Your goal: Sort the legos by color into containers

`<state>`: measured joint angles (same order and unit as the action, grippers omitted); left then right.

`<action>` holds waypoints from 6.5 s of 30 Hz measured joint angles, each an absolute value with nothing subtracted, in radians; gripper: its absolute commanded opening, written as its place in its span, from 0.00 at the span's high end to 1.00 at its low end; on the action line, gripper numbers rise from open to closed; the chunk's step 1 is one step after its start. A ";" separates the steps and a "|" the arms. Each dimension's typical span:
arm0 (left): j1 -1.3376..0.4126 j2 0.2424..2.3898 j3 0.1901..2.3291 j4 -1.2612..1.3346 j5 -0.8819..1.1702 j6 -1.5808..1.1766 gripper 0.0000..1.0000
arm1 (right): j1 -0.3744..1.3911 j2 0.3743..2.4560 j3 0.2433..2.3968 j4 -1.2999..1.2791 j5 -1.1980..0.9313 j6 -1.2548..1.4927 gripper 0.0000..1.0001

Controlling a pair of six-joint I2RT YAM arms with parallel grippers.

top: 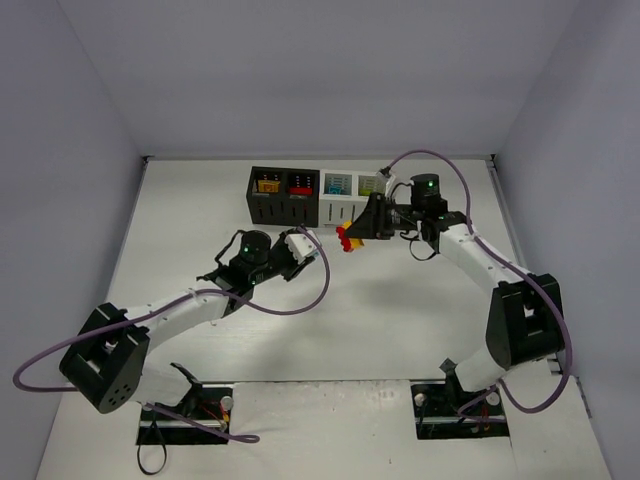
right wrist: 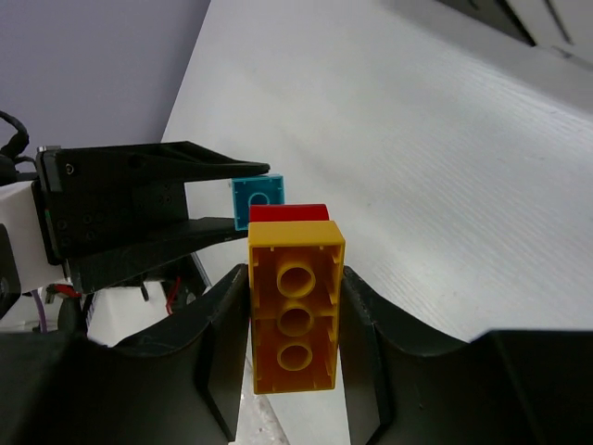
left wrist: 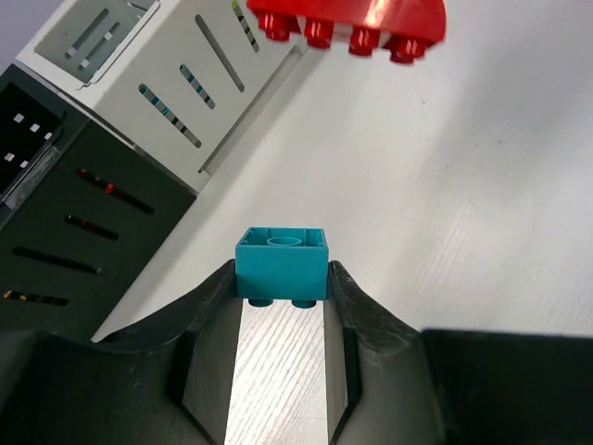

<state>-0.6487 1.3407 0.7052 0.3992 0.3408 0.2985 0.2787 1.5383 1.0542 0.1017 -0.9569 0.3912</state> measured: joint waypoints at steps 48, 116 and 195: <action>-0.540 1.835 1.574 0.004 0.440 0.147 0.34 | 0.138 1.355 1.008 0.023 -0.793 0.266 1.00; -0.443 1.486 1.228 -0.036 1.220 -0.062 1.00 | 0.406 1.471 1.180 0.146 -1.220 0.069 0.89; -0.325 1.789 1.597 -0.107 0.502 -0.085 1.00 | 0.239 1.356 1.083 0.150 -0.976 0.131 1.00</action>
